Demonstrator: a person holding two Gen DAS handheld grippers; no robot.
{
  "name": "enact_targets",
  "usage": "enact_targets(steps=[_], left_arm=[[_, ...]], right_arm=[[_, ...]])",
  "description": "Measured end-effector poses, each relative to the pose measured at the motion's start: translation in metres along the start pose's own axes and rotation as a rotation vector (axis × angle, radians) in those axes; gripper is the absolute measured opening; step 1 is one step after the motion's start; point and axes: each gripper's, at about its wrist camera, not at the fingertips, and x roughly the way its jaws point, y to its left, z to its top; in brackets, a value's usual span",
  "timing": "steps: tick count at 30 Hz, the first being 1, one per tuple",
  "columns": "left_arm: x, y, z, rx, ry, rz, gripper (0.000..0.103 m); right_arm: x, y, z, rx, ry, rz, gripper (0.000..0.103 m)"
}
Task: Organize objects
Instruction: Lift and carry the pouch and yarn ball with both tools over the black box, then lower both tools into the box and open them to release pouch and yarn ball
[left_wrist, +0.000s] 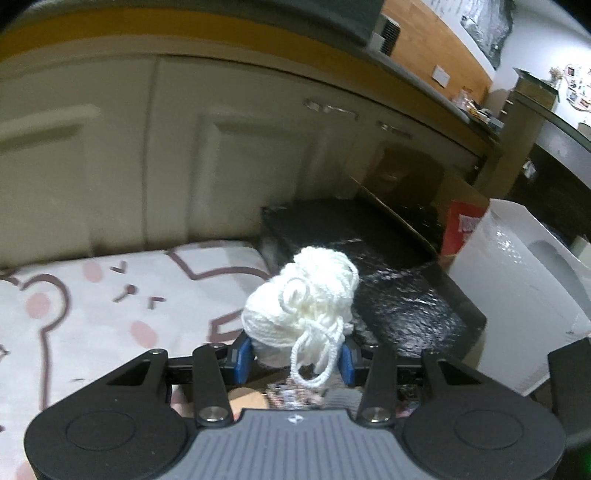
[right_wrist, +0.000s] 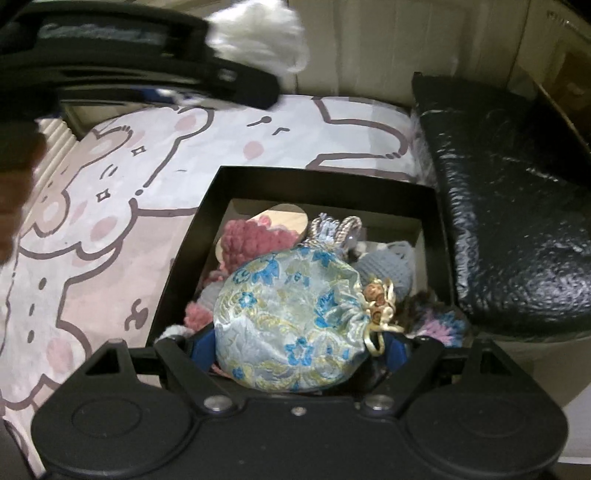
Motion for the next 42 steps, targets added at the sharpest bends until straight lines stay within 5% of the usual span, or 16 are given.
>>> enact_targets(steps=[8,13,19,27,42], left_arm=[[0.041,-0.011,-0.008,-0.021,0.067,-0.076,0.046],[0.071,-0.02,-0.02,0.076,0.151,-0.071,0.046],[0.095,-0.018,-0.031,0.074,0.215,-0.104,0.046],[0.103,-0.011,-0.031,0.025,0.239,-0.103,0.057],[0.086,0.002,-0.02,-0.031,0.219,-0.102,0.044]], right_arm=[[0.006,-0.006,-0.001,0.002,0.011,0.043,0.086],[0.004,-0.009,-0.003,-0.004,0.012,0.064,0.086],[0.005,-0.009,-0.004,-0.011,0.016,0.077,0.086],[0.01,-0.008,-0.007,-0.016,0.019,0.092,0.09],[-0.003,-0.013,-0.007,0.019,-0.011,0.132,0.093]])
